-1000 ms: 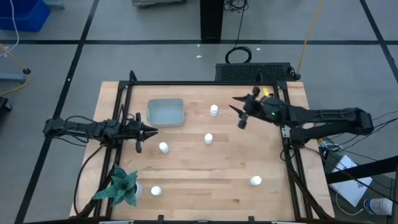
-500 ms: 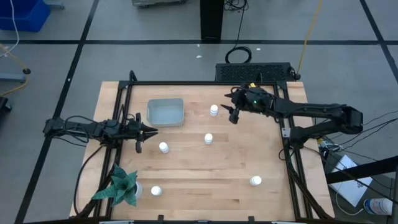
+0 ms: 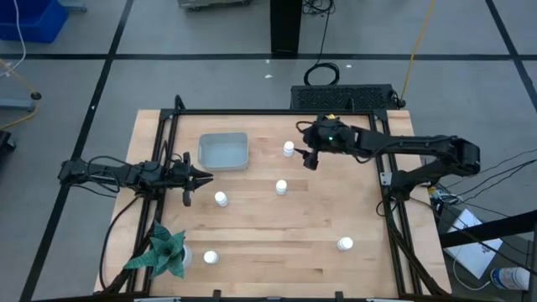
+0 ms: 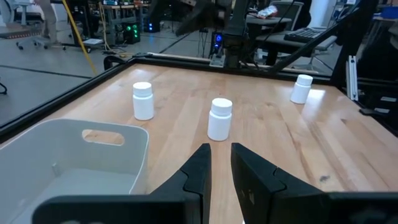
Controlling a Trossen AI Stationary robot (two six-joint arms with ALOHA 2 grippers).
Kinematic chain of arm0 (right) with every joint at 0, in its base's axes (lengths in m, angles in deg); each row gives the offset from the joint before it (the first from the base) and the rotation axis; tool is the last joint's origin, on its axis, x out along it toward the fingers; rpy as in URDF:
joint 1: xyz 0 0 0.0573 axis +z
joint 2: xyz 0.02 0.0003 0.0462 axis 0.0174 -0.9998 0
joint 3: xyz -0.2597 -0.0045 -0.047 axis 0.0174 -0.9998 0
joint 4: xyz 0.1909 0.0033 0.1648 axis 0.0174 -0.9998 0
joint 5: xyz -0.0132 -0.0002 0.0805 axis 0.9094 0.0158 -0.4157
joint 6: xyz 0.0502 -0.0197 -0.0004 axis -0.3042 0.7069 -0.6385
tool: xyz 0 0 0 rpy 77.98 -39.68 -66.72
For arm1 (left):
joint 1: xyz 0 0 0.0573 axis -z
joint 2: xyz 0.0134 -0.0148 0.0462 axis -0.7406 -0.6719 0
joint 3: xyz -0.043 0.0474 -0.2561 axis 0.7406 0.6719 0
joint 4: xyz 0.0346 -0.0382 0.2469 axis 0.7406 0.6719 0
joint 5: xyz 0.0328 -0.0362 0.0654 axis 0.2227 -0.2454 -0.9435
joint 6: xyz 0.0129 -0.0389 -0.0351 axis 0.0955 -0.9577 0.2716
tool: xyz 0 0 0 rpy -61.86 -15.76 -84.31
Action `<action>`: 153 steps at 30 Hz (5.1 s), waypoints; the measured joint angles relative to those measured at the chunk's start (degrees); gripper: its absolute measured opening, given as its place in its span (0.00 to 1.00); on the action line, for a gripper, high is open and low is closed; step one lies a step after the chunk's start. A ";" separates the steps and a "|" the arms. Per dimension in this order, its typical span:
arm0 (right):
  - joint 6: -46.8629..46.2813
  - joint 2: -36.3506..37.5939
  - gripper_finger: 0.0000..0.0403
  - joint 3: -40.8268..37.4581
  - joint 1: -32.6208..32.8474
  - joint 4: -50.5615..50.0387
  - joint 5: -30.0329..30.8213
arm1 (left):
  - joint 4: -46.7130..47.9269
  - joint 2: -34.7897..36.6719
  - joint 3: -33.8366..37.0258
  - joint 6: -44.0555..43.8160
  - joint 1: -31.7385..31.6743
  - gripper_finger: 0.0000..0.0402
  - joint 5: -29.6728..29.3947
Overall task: Pick and place pill bottles into a basket
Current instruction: Put the white pill bottle in the gray bin
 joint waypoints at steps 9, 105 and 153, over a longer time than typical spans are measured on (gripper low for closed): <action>1.68 -7.10 0.77 11.60 -2.15 -11.49 -2.31 | -0.02 -0.02 -0.02 -0.67 0.02 0.16 0.08; -1.22 -24.26 0.77 8.90 -10.14 -0.68 -16.23 | 0.76 -0.06 -0.04 -0.80 0.00 0.16 1.40; -0.94 -20.62 0.37 11.16 -7.12 8.68 -17.65 | 1.30 -0.06 -0.09 -0.84 0.01 0.16 1.56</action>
